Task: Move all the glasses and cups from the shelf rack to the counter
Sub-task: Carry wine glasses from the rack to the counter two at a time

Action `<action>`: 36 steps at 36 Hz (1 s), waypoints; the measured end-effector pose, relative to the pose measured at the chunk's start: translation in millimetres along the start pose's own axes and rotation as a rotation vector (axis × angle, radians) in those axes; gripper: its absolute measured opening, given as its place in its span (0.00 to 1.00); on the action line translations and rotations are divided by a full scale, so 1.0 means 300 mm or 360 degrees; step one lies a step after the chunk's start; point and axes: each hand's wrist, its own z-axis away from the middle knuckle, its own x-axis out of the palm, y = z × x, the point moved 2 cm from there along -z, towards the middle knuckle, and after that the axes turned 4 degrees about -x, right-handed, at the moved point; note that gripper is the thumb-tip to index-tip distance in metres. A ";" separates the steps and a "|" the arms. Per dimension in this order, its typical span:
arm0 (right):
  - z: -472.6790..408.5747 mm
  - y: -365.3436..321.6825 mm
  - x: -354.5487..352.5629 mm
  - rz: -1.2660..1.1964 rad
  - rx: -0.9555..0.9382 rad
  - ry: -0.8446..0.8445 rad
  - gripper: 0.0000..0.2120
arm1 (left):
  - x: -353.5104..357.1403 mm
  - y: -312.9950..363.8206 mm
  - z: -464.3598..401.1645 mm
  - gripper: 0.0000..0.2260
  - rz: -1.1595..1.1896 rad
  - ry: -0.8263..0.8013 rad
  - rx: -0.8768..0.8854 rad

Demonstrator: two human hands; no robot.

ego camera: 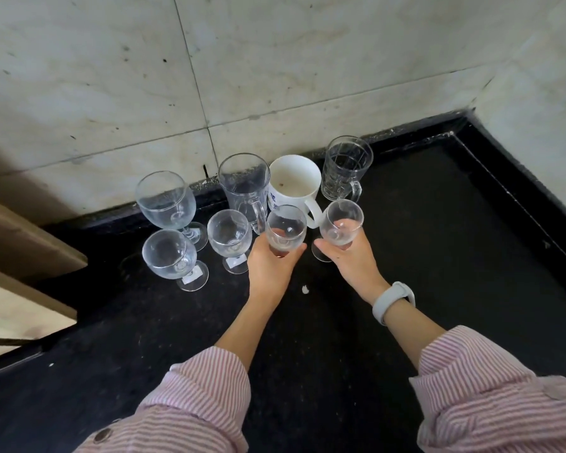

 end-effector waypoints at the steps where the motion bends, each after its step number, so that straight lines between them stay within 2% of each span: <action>1: -0.004 -0.002 0.000 -0.0002 0.0003 -0.0006 0.22 | 0.002 0.002 -0.004 0.16 -0.0002 0.0004 -0.0004; 8: -0.014 -0.002 -0.003 -0.0037 0.0059 0.0007 0.26 | 0.009 -0.007 -0.020 0.15 -0.0108 0.0019 -0.0005; 12: 0.006 0.005 0.002 -0.0043 0.0169 0.0039 0.25 | 0.008 -0.028 0.001 0.19 -0.0193 0.0038 -0.0038; 18: 0.099 0.008 0.006 0.0180 0.0270 0.0088 0.26 | -0.018 -0.062 0.104 0.20 -0.0506 0.0017 0.0081; 21: 0.176 -0.010 0.026 0.0433 0.0288 -0.0039 0.24 | -0.061 -0.086 0.173 0.20 -0.0828 0.0029 0.0099; 24: 0.272 -0.056 0.070 0.0747 0.0061 -0.0302 0.20 | -0.138 -0.107 0.262 0.20 -0.1101 0.0142 0.0133; 28: 0.391 -0.124 0.161 0.1098 -0.0449 -0.0607 0.20 | -0.271 -0.156 0.401 0.21 -0.1383 0.0267 0.0099; 32: 0.515 -0.210 0.302 0.1343 -0.0870 -0.0848 0.21 | -0.469 -0.208 0.576 0.21 -0.1511 0.0450 -0.0119; 36: 0.715 -0.313 0.474 0.1325 -0.1246 -0.1088 0.21 | -0.693 -0.246 0.830 0.20 -0.1481 0.0760 -0.0342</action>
